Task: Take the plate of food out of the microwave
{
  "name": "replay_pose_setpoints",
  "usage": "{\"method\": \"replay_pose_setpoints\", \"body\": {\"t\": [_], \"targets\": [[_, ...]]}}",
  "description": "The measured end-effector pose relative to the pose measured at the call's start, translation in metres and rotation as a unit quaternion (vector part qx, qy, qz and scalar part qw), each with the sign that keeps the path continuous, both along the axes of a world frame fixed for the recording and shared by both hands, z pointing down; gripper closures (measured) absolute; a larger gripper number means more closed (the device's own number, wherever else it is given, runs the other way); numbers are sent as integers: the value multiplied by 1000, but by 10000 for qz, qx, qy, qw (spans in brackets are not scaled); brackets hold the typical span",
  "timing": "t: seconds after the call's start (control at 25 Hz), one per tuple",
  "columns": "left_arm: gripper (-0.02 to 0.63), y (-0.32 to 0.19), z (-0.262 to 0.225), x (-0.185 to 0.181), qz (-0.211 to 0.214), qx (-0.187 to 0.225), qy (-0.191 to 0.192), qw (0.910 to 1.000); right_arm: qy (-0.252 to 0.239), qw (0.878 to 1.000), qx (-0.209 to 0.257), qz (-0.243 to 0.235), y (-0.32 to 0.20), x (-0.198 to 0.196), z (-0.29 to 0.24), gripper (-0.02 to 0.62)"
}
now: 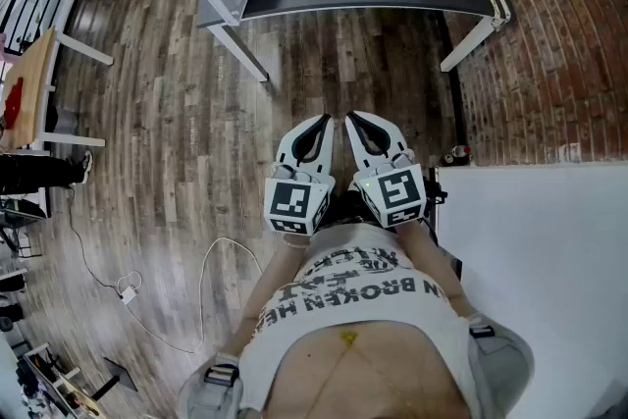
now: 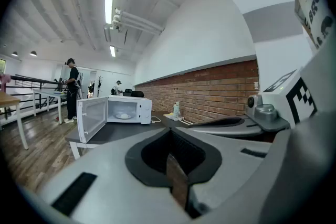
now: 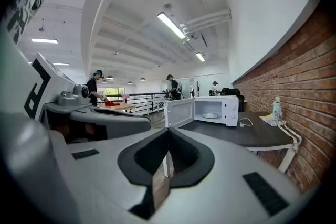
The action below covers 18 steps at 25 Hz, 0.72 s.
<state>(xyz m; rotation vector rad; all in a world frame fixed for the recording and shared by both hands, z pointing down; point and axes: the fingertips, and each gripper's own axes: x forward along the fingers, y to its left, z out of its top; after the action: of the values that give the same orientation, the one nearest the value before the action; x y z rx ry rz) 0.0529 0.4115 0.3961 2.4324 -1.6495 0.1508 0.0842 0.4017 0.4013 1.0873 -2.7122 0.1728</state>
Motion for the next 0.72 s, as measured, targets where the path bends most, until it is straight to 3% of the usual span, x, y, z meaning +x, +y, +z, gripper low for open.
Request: {"method": "replay_pose_setpoints", "body": {"t": [0.28, 0.6, 0.72], "targets": [[598, 6, 1, 16, -114, 10, 116, 9999, -251, 9996, -113, -35, 1, 19, 3, 586], [598, 4, -3, 23, -212, 49, -169, 9996, -354, 9988, -67, -342, 0, 21, 1, 586], [598, -5, -2, 18, -243, 34, -75, 9997, -308, 9991, -53, -269, -11, 17, -2, 586]]}}
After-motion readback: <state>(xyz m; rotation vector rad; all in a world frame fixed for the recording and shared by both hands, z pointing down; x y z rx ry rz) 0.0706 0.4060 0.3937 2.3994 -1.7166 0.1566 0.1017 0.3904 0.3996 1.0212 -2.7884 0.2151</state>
